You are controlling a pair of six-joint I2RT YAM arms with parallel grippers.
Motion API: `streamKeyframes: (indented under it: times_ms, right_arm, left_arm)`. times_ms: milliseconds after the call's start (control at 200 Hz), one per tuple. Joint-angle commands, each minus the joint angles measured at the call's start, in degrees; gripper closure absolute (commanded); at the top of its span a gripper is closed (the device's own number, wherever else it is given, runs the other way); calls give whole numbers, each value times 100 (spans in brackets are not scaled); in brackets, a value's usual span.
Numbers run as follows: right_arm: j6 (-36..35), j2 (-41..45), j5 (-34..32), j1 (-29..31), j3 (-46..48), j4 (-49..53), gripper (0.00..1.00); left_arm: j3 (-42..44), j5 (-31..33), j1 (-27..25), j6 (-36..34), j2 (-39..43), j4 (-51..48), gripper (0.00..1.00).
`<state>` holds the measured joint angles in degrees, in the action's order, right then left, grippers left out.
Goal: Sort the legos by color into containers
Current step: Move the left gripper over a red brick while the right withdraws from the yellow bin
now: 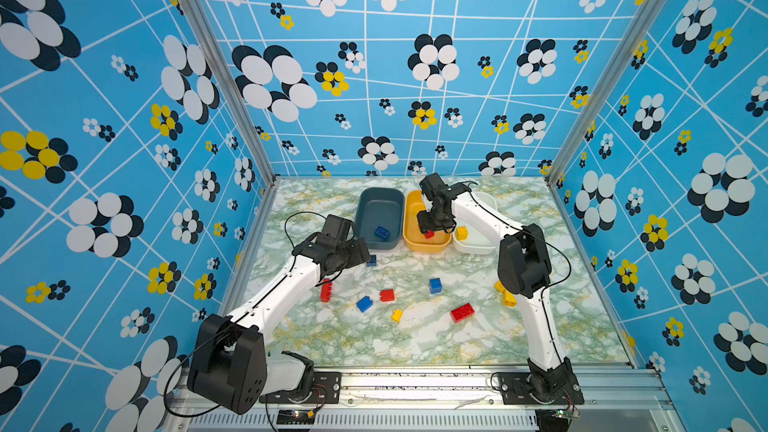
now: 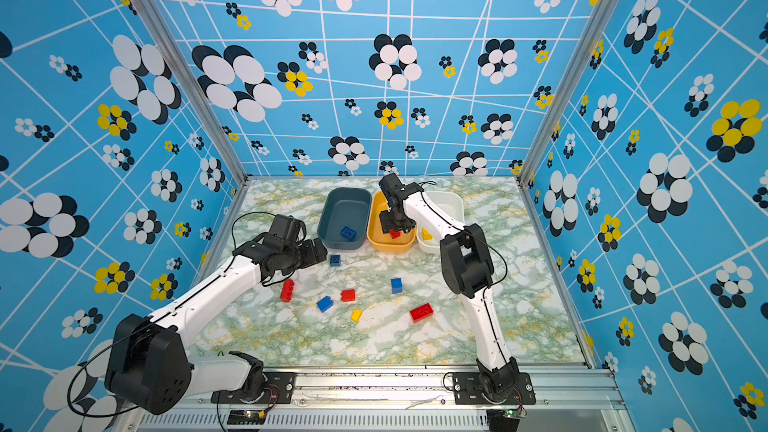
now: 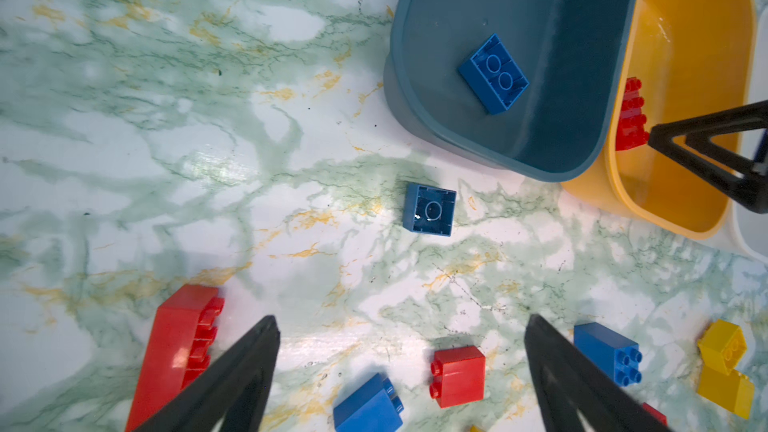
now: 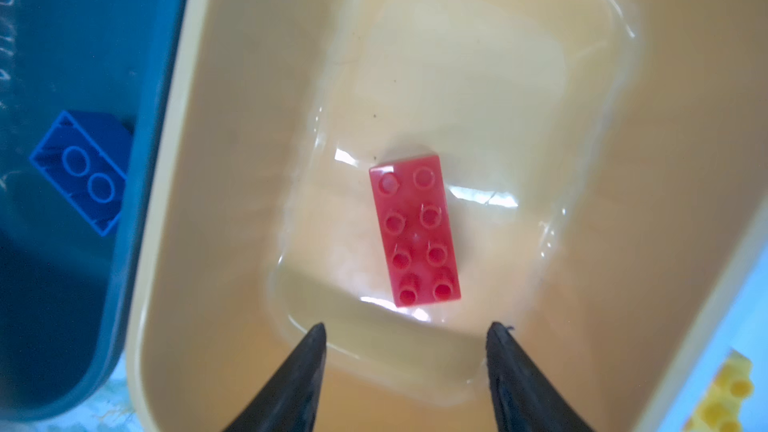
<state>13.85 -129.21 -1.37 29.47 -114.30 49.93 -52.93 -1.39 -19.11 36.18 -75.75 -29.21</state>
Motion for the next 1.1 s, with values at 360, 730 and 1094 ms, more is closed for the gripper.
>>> streamKeyframes:
  times_ms: [360, 730, 1094]
  right_arm:
    - [354, 1837, 435, 136, 1650, -516, 23]
    - [559, 2609, 682, 312, 2211, -695, 18]
    - [812, 3342, 1036, 355, 3176, -888, 9]
  left_arm:
    - [72, 706, 215, -541, 473, -1363, 8]
    - [64, 808, 587, -838, 338, -1578, 9]
    - [197, 802, 733, -1074, -328, -1498, 14]
